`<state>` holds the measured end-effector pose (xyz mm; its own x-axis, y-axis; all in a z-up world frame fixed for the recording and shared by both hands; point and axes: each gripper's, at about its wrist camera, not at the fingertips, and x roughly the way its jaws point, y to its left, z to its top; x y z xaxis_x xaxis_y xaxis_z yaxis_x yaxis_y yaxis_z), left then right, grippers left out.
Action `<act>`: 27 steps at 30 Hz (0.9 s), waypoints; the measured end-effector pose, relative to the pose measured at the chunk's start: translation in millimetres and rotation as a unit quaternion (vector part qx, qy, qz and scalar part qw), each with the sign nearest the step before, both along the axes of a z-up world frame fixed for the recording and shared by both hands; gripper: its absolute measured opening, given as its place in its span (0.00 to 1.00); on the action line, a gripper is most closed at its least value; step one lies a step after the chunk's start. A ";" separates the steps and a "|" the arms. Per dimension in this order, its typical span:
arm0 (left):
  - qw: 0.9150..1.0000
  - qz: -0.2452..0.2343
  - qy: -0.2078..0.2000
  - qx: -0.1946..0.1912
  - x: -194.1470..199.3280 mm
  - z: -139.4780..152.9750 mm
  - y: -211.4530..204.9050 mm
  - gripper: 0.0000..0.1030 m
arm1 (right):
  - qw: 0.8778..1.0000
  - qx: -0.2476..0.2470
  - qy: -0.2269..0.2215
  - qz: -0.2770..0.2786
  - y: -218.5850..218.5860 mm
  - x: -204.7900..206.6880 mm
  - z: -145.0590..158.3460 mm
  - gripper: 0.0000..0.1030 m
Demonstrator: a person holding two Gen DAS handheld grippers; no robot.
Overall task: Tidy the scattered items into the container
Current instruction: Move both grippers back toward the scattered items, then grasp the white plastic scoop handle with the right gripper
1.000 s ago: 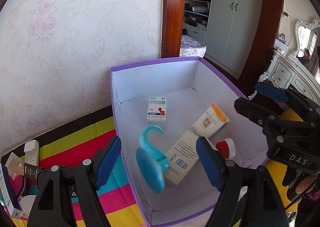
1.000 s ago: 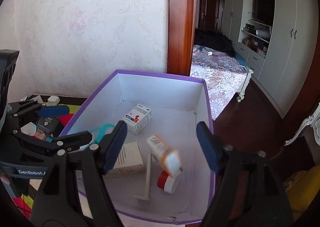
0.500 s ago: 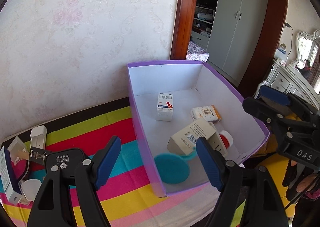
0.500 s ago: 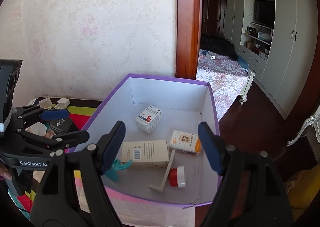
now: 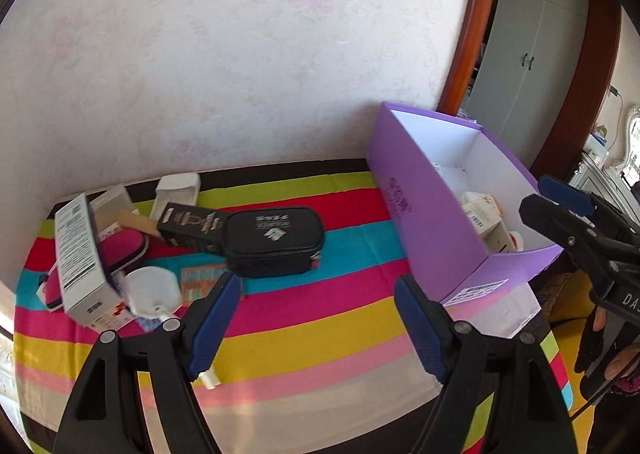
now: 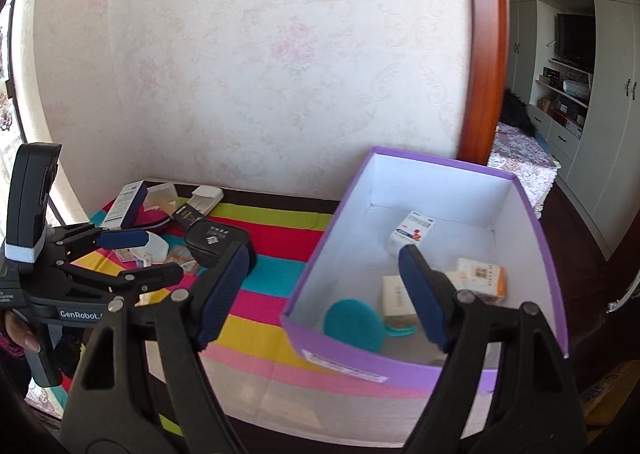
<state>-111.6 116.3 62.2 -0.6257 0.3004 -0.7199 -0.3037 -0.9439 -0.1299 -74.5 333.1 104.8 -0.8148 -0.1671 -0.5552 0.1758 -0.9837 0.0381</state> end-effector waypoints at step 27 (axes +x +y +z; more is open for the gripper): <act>0.988 0.144 -0.051 -0.002 25.2 -60.4 -211.5 0.77 | 0.971 -0.016 -0.173 0.167 -203.0 -68.5 -129.0 0.77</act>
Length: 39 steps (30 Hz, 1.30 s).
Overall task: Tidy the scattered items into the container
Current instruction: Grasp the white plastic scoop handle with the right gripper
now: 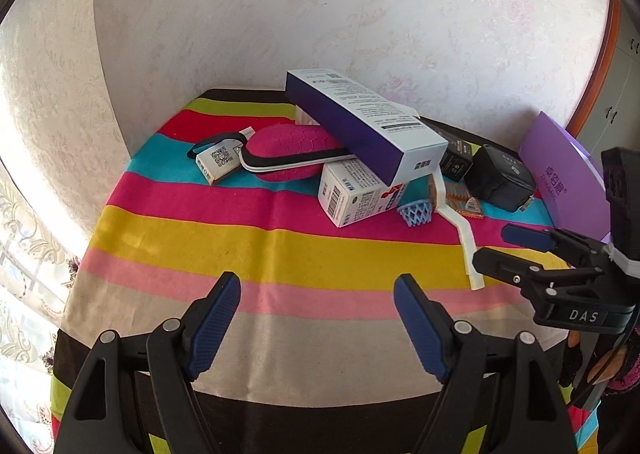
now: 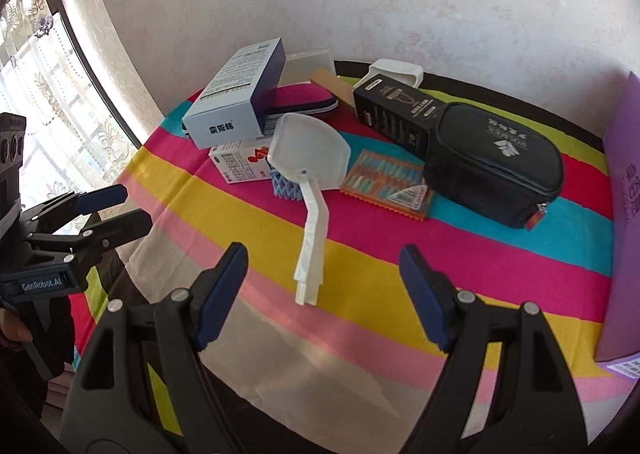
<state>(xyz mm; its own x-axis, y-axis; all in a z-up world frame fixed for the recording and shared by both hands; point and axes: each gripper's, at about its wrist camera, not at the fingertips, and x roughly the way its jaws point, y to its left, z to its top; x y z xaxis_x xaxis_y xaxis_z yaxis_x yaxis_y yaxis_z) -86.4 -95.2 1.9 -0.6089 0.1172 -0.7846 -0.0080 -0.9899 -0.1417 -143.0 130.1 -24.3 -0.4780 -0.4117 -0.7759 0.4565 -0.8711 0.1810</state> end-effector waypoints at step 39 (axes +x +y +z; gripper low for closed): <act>0.998 -0.008 0.014 0.066 -79.6 36.2 27.4 0.77 | 0.999 0.042 0.014 0.023 -16.6 -29.7 -15.6 0.54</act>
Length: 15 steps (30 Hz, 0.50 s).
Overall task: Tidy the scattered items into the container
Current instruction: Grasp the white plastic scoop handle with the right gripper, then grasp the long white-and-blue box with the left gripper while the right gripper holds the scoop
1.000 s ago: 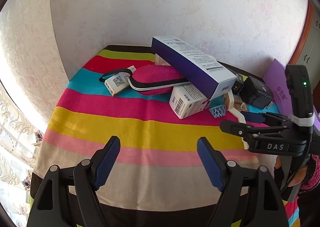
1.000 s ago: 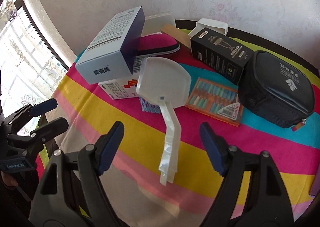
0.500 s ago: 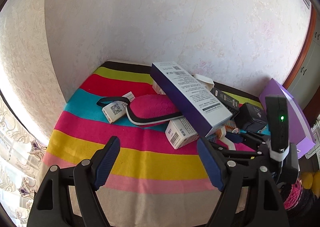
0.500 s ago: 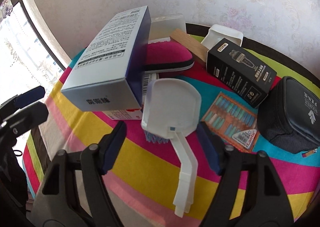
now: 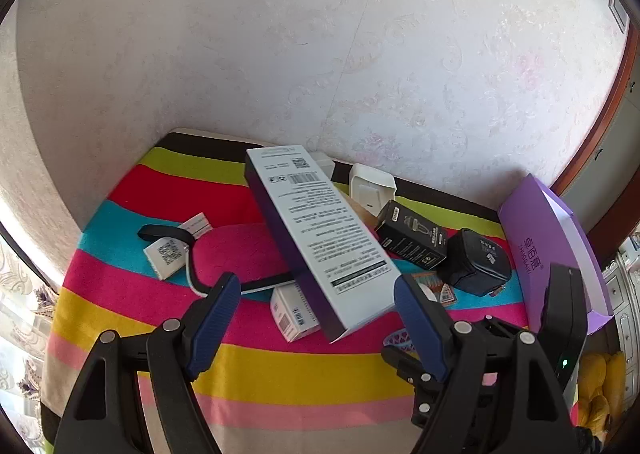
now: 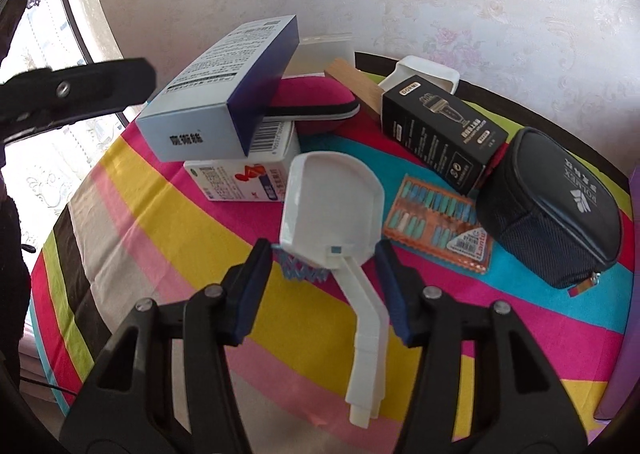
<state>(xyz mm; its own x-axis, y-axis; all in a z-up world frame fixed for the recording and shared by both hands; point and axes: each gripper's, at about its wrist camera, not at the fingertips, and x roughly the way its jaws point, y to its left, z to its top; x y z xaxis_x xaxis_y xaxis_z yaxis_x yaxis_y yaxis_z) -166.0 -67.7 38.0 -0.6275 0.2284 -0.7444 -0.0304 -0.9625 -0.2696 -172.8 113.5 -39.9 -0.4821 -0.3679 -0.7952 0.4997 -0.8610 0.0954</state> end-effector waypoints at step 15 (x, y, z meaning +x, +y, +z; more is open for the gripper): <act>0.997 0.061 -0.031 -0.022 -57.2 -26.1 25.9 0.77 | 1.000 -0.022 -0.003 -0.005 11.8 8.3 -0.8 0.54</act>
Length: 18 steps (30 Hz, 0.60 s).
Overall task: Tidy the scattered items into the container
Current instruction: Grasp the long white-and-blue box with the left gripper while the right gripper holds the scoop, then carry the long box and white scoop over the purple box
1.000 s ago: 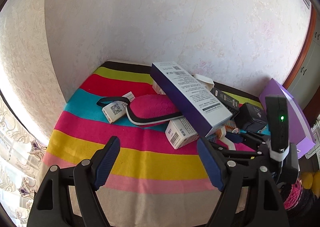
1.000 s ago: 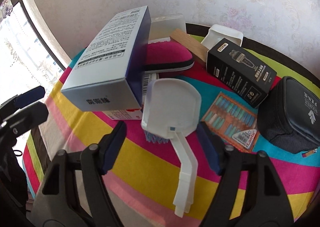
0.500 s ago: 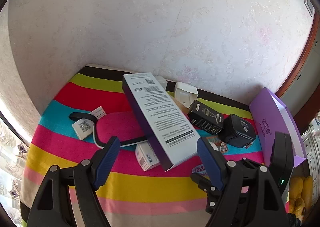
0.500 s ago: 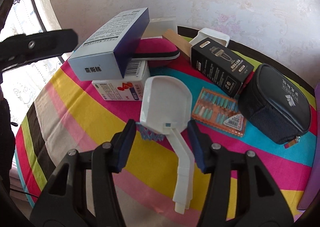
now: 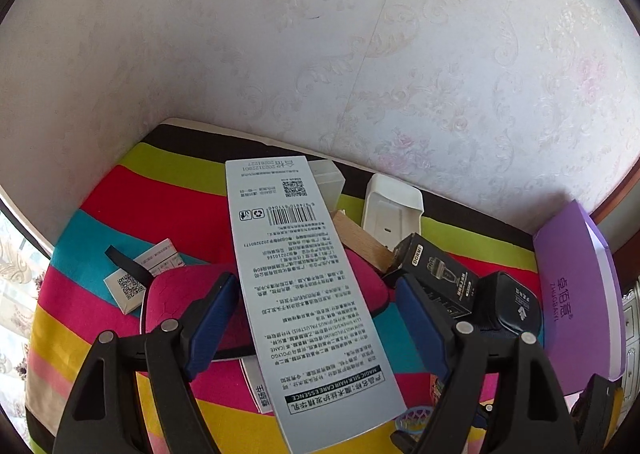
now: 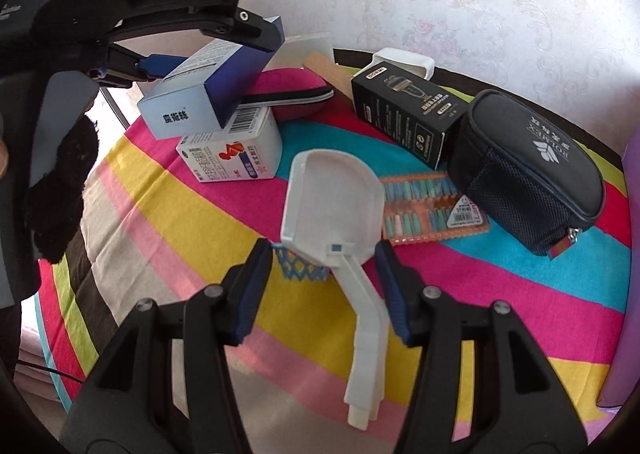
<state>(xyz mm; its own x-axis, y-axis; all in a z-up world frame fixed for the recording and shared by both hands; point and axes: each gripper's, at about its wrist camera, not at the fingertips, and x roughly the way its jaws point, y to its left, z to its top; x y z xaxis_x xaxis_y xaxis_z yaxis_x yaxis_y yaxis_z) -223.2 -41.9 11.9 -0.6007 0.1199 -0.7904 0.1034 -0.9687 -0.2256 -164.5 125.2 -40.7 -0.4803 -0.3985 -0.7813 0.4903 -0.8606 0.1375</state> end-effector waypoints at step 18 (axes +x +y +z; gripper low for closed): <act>0.997 -0.066 0.033 -0.008 17.7 -4.5 17.0 0.54 | 1.000 -0.003 0.003 -0.002 -0.1 5.3 2.4 0.54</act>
<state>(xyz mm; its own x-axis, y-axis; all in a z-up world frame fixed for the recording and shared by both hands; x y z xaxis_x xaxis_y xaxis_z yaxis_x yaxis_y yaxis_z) -205.5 -24.9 7.4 -0.6310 0.1892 -0.7524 -0.0392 -0.9763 -0.2127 -159.2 125.2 -38.3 -0.4867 -0.4018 -0.7756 0.4885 -0.8613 0.1397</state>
